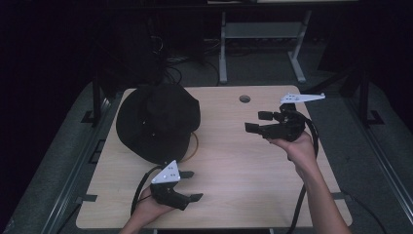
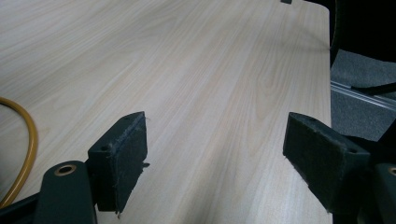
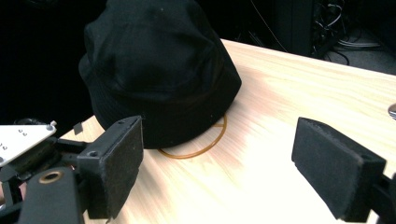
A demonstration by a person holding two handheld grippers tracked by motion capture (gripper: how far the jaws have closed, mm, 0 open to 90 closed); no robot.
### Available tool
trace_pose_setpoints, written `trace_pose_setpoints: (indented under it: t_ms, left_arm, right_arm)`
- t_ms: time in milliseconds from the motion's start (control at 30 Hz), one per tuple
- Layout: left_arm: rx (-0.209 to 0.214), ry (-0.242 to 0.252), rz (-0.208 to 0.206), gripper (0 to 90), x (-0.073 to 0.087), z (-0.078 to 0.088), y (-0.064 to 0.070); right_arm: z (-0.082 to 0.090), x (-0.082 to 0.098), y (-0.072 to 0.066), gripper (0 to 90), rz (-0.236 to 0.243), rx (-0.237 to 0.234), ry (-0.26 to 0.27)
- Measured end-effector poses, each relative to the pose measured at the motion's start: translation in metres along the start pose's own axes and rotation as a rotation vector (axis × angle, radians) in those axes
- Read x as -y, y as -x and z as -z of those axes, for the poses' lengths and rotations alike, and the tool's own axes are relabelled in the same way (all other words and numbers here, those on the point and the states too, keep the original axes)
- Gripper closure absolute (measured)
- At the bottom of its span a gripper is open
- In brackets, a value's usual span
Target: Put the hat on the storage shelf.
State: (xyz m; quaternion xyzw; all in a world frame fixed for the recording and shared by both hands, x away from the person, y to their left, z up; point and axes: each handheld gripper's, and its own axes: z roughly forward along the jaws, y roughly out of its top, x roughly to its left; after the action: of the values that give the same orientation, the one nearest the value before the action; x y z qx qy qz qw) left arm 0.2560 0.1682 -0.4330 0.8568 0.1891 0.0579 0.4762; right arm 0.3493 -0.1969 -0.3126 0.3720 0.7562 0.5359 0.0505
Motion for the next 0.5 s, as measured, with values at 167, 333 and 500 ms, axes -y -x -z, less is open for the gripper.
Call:
trace_pose_setpoints:
  t_ms: [167, 333, 500]
  left_arm:
    - [-0.001, 0.001, -0.002, 21.4, 0.0, 0.0, 0.0]
    - [-0.002, 0.004, 0.0, 21.4, 0.0, 0.0, 0.0]
    - [-0.004, 0.005, 0.001, 21.4, 0.0, 0.001, 0.0]
  right_arm:
    - [0.005, 0.009, 0.001, 16.1, -0.003, 0.006, -0.003]
    - [0.011, 0.017, 0.003, 16.0, -0.009, 0.016, 0.0]
    - [0.015, 0.024, 0.004, 16.0, -0.019, 0.023, 0.0]
